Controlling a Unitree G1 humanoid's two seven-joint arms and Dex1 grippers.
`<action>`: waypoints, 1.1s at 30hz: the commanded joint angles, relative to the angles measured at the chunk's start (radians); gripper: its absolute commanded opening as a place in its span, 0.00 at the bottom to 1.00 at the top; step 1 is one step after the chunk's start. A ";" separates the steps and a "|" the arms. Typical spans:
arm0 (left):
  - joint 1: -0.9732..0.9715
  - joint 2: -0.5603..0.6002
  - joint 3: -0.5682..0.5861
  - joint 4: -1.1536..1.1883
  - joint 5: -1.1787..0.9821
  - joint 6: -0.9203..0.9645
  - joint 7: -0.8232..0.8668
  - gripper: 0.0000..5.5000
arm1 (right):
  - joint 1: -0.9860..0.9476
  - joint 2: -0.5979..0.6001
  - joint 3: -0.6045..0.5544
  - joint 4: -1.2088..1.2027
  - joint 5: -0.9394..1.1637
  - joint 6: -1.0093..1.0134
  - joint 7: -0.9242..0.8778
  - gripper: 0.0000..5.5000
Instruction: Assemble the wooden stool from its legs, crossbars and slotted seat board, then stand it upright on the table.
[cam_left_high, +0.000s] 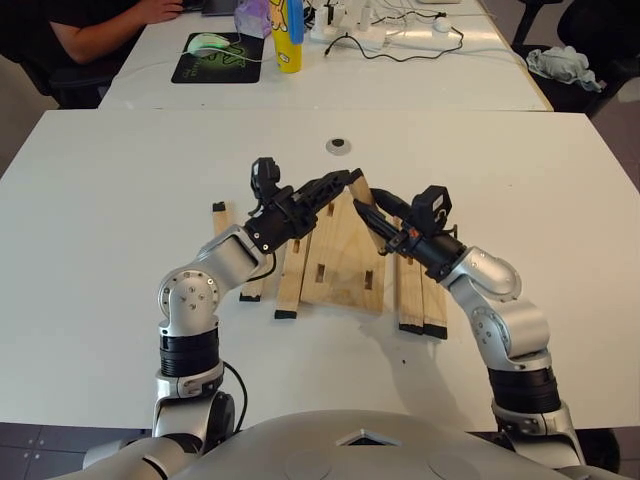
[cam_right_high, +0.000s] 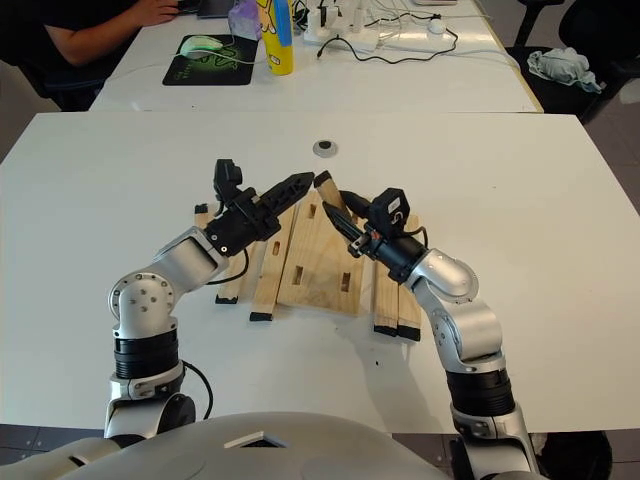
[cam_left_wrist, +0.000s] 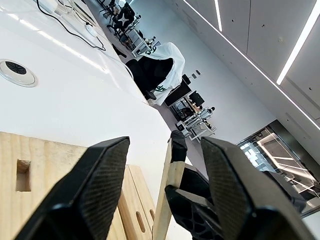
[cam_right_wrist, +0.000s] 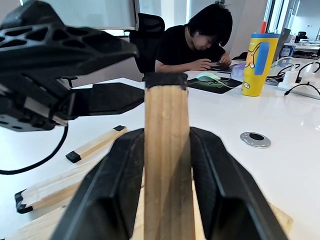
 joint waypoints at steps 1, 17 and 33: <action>-0.008 0.004 -0.026 0.003 0.021 0.015 0.010 0.48 | 0.001 0.003 0.019 -0.013 -0.015 -0.019 0.002 0.24; 0.011 0.002 -0.054 0.000 0.087 -0.005 -0.002 0.27 | -0.023 0.001 0.034 -0.019 0.003 -0.007 0.007 0.24; 0.012 0.019 -0.050 -0.003 0.176 -0.082 -0.055 0.08 | -0.027 0.000 0.036 -0.004 -0.002 0.011 0.005 0.38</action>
